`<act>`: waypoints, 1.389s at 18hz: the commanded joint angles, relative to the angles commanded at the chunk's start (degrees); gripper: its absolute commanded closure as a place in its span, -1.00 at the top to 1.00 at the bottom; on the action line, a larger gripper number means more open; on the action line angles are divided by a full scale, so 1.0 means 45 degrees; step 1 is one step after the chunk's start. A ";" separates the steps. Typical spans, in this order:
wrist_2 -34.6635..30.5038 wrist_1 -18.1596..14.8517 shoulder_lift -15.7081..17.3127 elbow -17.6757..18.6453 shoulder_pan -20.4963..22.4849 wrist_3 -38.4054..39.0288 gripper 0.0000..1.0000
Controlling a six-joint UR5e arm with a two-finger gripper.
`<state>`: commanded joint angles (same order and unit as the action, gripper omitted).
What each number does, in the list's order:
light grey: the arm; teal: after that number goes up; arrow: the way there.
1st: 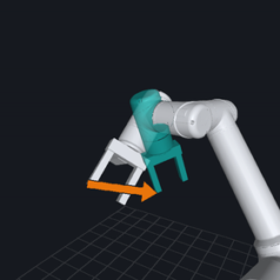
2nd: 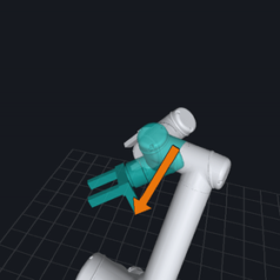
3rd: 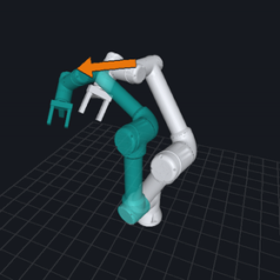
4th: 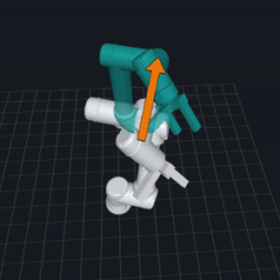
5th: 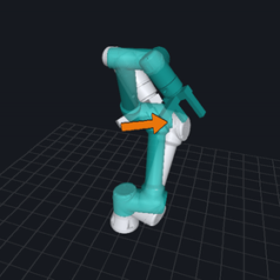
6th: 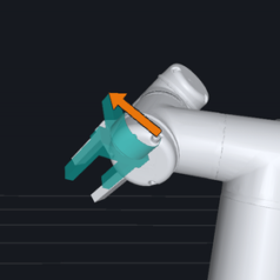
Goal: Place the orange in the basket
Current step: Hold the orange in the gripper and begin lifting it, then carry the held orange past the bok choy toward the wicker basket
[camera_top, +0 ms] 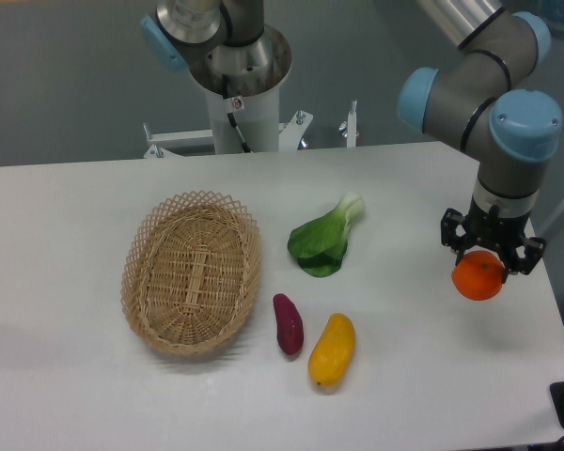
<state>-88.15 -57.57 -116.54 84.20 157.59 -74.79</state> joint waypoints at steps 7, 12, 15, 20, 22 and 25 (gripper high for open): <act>-0.0311 -0.0078 0.0000 -0.0019 -0.0117 0.0000 0.04; -0.0391 -0.0117 0.0058 0.0116 -0.0429 0.0058 0.04; -0.0371 -0.0078 0.0292 0.0468 -0.0585 0.0195 0.02; -0.0254 0.0059 0.0664 0.1230 -0.1209 0.0877 0.02; -0.0195 0.0059 0.0898 0.1425 -0.1697 0.0996 0.03; -0.0215 0.0136 0.1171 0.2029 -0.2458 0.2242 0.04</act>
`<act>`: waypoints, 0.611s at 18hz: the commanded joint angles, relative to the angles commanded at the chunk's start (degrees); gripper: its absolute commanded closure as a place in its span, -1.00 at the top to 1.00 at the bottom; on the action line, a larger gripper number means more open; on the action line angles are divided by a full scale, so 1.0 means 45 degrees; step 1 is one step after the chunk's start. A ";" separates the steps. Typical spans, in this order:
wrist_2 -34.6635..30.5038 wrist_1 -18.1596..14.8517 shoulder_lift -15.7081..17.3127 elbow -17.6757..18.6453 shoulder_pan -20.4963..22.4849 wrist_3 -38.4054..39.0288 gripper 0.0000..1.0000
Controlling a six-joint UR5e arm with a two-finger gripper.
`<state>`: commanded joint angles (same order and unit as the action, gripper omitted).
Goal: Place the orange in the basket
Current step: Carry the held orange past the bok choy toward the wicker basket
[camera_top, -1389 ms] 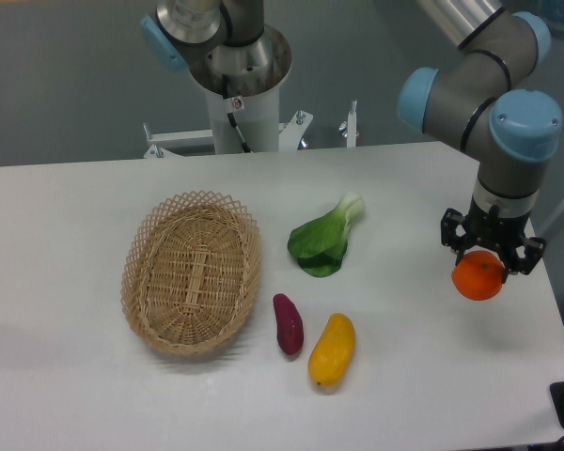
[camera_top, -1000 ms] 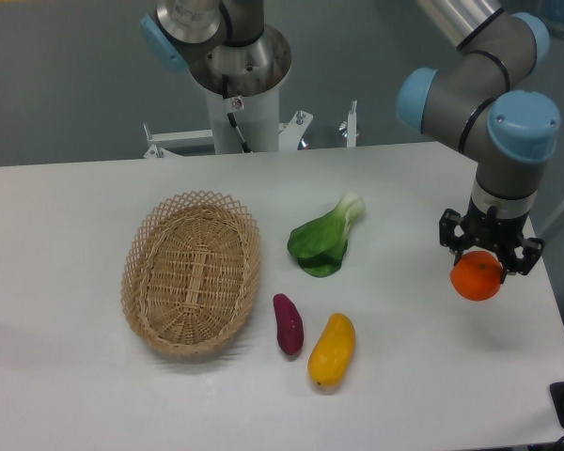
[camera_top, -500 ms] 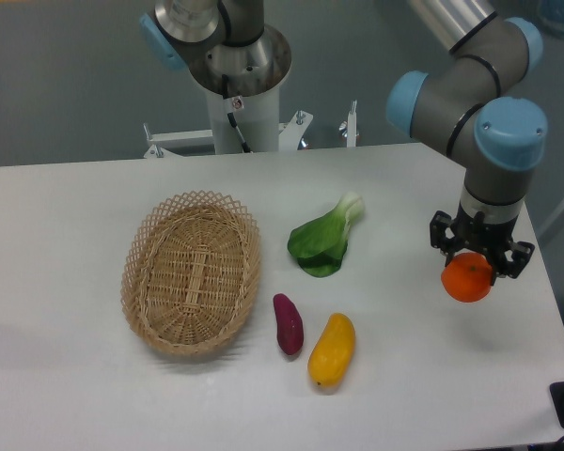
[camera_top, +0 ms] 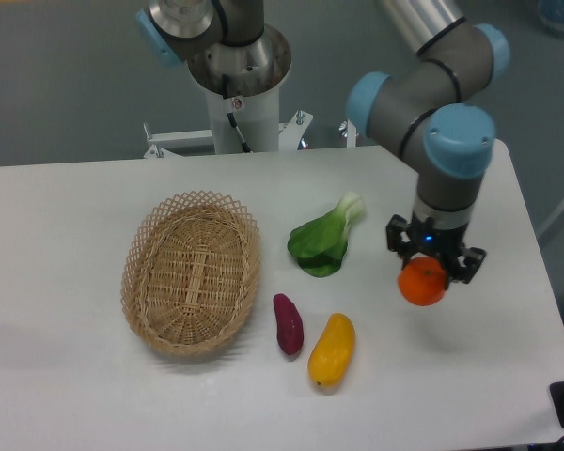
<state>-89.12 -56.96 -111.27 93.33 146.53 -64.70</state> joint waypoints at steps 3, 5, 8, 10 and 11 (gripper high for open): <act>0.0000 0.0039 0.0332 0.0625 -0.0471 0.0081 0.05; 0.0000 0.0214 0.0391 0.0841 -0.0861 0.0121 0.07; 0.0078 0.0468 0.0528 0.1231 -0.1427 0.0741 0.09; 0.0291 0.0761 0.0645 0.1582 -0.1953 0.1796 0.08; 0.0312 0.0956 0.0665 0.1700 -0.2246 0.2129 0.08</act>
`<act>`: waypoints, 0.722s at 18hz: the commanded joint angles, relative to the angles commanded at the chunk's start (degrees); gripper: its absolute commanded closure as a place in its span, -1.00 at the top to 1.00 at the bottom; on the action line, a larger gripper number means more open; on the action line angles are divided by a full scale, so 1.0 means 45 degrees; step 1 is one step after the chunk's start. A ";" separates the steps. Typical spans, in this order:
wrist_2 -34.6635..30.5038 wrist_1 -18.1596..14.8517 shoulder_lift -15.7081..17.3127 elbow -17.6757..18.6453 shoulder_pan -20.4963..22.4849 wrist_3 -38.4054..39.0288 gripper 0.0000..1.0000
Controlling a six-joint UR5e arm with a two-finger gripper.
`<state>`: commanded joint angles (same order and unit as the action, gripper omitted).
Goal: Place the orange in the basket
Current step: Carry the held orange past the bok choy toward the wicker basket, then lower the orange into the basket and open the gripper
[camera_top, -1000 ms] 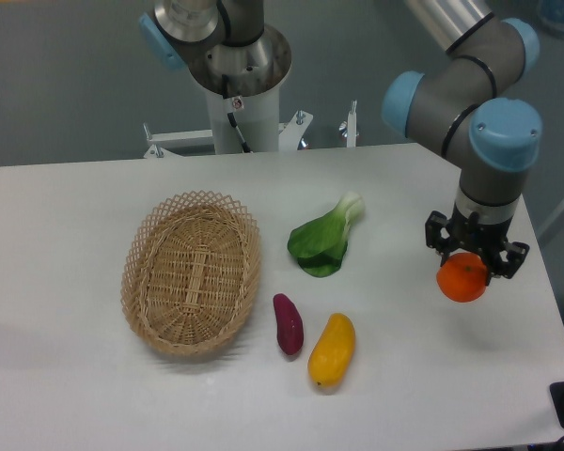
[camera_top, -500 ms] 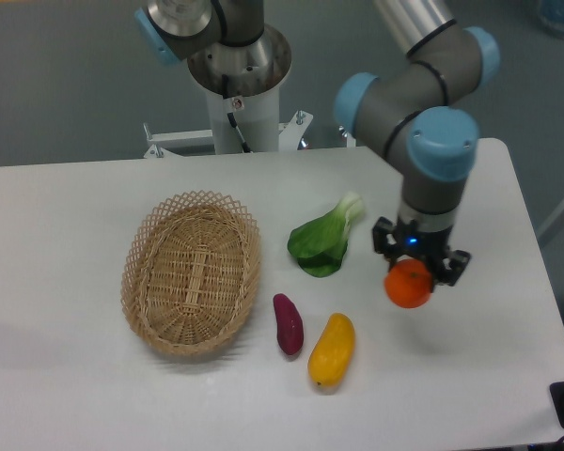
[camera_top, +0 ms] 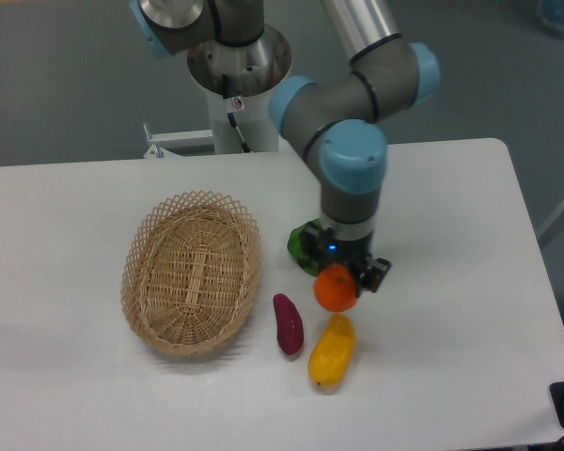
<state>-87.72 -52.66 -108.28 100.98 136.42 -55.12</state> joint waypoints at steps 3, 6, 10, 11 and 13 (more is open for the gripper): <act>0.0000 0.0333 -0.0039 0.0079 -0.0840 0.0898 0.08; 0.0000 0.0334 -0.0136 0.0118 -0.1583 0.1273 0.08; -0.0019 0.0334 -0.0195 0.0294 -0.2384 0.1254 0.09; -0.0039 0.0353 -0.0272 0.0391 -0.2560 0.1253 0.10; -0.0058 0.0373 -0.0390 0.0470 -0.2854 0.1156 0.22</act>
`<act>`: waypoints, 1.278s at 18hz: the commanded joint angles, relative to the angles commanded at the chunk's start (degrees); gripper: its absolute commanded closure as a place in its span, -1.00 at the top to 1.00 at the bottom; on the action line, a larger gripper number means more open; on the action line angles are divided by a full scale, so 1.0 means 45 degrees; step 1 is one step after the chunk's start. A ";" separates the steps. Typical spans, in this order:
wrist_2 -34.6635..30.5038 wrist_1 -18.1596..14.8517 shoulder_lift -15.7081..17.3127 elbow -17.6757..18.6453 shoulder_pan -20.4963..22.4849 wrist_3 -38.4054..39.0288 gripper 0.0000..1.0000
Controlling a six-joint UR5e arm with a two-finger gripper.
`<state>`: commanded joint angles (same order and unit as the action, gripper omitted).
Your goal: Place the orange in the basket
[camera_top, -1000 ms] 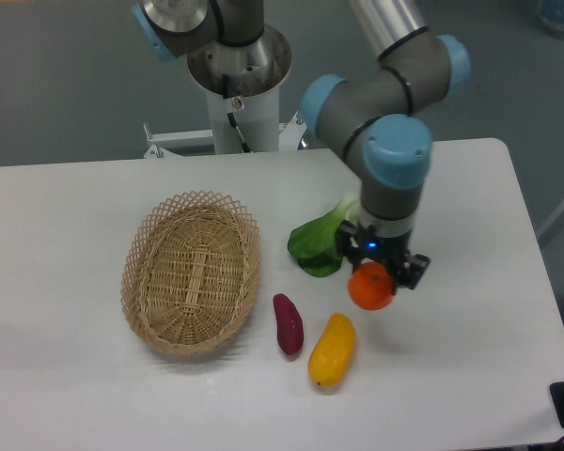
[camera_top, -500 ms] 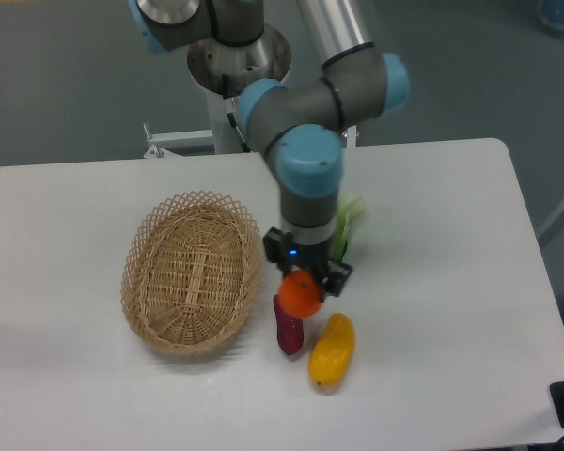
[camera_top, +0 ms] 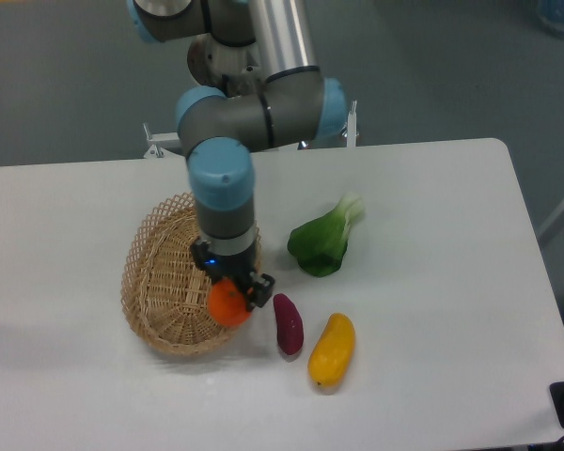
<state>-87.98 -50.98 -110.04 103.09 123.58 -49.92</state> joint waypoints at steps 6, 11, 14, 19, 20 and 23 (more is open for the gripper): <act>-0.0039 0.0098 -0.0254 0.0020 -0.0274 0.0000 0.62; 0.0039 0.0117 -0.0118 0.0059 -0.0255 -0.0059 1.00; 0.0039 0.0195 -0.0098 -0.0155 -0.0158 0.0078 1.00; 0.0000 0.0157 -0.0254 -0.1228 0.1207 -0.0098 1.00; 0.0039 0.0118 -0.0254 -0.1288 0.1539 -0.0156 1.00; 0.0058 0.0040 -0.0235 -0.1561 0.2767 -0.0836 1.00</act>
<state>-87.72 -50.80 -111.09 96.07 136.03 -53.68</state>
